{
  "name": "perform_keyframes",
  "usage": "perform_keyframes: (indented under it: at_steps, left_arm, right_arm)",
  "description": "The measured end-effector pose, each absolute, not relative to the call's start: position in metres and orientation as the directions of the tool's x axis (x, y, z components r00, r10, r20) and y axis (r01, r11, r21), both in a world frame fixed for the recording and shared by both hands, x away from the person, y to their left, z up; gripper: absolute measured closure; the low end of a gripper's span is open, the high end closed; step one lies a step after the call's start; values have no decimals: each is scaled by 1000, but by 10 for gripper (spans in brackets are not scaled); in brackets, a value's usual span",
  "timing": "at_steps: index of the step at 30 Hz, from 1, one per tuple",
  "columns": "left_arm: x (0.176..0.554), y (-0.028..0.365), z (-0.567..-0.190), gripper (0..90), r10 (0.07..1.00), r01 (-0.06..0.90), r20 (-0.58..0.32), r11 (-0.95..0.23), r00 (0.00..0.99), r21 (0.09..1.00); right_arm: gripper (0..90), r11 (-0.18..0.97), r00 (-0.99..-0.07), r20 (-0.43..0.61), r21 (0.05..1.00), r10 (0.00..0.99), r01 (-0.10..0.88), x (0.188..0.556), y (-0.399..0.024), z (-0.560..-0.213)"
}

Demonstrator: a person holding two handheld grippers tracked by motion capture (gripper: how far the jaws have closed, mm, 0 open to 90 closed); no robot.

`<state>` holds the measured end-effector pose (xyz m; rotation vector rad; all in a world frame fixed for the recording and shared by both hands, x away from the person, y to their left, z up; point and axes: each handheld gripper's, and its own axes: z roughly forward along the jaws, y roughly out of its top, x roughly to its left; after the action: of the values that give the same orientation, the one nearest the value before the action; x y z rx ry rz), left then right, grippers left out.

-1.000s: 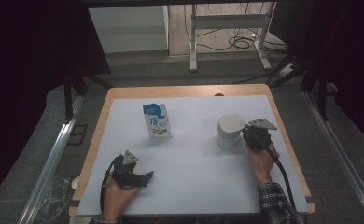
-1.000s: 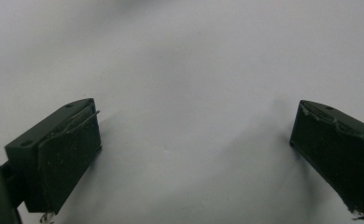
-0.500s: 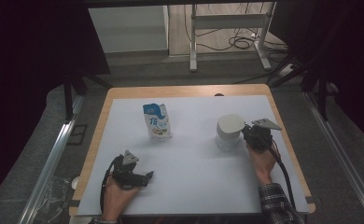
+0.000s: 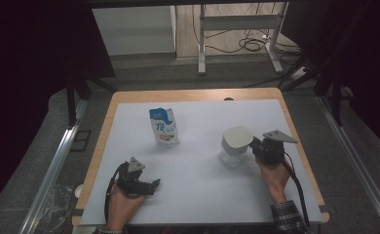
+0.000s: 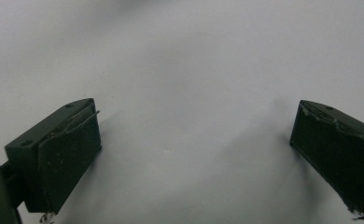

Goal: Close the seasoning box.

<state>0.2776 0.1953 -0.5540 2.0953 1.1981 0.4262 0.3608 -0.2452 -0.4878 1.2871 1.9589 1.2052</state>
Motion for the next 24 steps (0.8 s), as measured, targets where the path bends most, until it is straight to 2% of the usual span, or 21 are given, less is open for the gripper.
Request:
perform_keyframes:
  at_steps: [16,24]
  left_arm:
    - [278,195,-554,16,851,629,-48,-348,523,695]
    - [278,195,-554,16,851,628,-47,-347,522,696]
  right_arm:
    - [795,185,-517,83,876,852,446,324,-225,-490]
    - [794,199,-523,77,870,849,451,320,-213,-497]
